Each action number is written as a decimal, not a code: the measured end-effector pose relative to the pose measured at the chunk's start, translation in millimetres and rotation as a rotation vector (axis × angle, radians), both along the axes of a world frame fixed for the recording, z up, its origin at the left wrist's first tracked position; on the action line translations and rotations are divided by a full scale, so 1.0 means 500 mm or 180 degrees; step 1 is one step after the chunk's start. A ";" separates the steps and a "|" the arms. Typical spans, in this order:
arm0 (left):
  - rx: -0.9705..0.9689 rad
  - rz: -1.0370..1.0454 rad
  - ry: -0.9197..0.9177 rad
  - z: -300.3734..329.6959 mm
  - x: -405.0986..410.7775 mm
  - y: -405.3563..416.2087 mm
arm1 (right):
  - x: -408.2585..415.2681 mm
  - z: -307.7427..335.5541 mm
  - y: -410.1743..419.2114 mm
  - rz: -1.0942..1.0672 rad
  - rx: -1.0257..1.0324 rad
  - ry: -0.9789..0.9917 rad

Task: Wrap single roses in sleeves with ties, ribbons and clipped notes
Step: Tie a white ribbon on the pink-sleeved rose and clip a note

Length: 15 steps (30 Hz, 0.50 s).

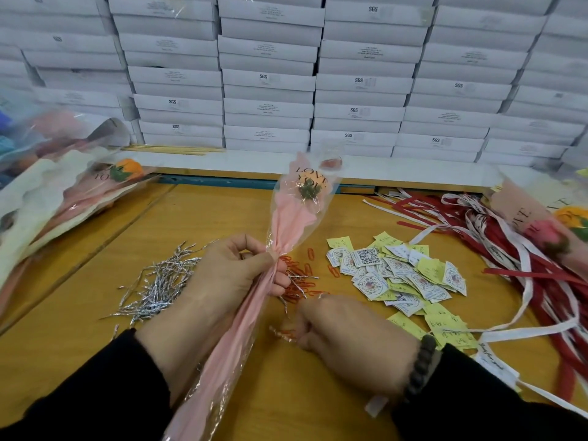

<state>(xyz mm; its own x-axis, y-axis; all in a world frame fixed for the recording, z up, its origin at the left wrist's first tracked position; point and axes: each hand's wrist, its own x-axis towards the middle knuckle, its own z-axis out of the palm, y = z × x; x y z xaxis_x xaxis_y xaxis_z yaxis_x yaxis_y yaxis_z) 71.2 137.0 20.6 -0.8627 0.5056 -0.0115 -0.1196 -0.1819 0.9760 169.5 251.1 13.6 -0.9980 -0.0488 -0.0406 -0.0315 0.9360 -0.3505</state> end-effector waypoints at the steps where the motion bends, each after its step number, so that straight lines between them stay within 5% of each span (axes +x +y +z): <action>1: -0.0001 0.0001 -0.0017 0.000 0.000 0.000 | 0.000 0.006 0.014 -0.0094 -0.0046 0.0101; 8: 0.0037 -0.0068 -0.0188 -0.015 0.011 0.015 | -0.008 0.029 0.062 -0.0881 -0.0999 0.1283; 15: 0.0094 -0.0189 -0.0173 -0.033 0.036 0.036 | -0.023 -0.005 0.038 -0.0813 -0.2408 0.1512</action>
<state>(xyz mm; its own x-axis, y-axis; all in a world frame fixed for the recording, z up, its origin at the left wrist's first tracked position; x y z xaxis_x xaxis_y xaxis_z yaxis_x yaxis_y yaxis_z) 89.3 155.1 4.2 -0.8296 0.5567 -0.0419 -0.1837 -0.2013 0.9621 158.0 270.1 10.8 -0.8858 0.3279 0.3282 -0.1527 0.4620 -0.8736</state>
